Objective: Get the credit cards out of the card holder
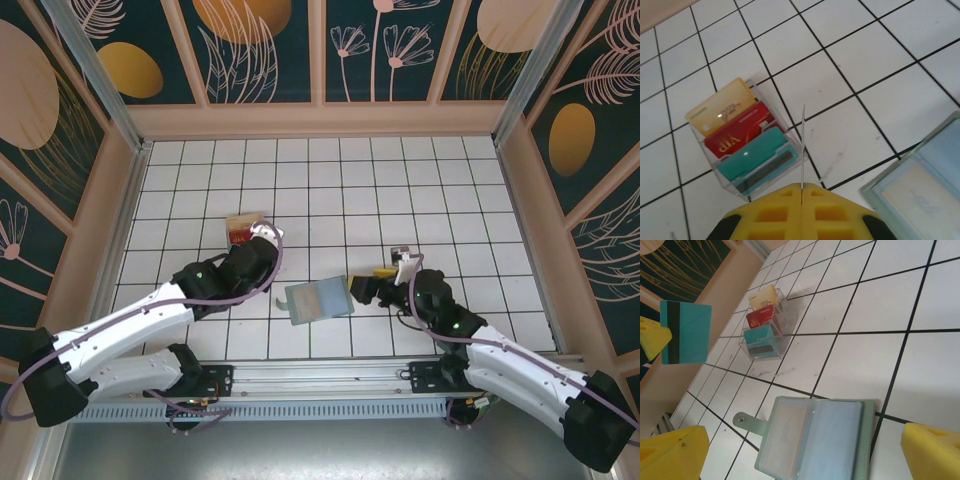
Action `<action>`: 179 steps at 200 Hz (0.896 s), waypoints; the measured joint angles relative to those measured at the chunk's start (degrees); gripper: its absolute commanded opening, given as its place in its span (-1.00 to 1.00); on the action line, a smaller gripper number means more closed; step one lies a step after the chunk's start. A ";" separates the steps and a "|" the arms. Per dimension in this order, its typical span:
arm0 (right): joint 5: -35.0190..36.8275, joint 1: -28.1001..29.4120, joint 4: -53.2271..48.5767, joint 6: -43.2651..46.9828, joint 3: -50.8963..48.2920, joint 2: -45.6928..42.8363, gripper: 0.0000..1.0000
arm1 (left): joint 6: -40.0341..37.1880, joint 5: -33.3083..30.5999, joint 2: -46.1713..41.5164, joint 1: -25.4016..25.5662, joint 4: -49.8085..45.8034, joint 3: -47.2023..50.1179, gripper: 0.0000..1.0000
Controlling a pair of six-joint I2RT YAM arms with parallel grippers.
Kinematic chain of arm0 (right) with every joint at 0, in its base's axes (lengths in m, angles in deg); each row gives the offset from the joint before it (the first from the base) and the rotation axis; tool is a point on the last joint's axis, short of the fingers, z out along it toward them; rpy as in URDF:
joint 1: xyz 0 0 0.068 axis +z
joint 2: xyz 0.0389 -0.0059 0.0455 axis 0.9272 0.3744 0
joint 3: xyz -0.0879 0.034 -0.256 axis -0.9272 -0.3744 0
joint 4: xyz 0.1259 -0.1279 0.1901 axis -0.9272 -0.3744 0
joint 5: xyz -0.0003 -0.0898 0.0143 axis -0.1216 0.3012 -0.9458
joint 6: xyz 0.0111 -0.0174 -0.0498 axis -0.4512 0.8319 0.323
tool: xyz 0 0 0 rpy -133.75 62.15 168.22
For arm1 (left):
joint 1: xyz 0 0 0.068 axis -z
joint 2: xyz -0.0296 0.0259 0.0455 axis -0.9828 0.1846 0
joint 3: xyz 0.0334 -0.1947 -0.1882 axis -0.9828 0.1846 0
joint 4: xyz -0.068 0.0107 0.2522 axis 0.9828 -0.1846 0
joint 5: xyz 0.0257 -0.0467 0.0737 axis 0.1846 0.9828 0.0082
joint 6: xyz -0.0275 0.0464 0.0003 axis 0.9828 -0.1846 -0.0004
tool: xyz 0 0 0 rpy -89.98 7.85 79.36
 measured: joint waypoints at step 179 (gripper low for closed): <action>3.02 0.00 -1.99 -0.22 0.00 -0.98 0.97 | -45.00 -0.02 -0.85 -10.58 5.01 7.96 -1.00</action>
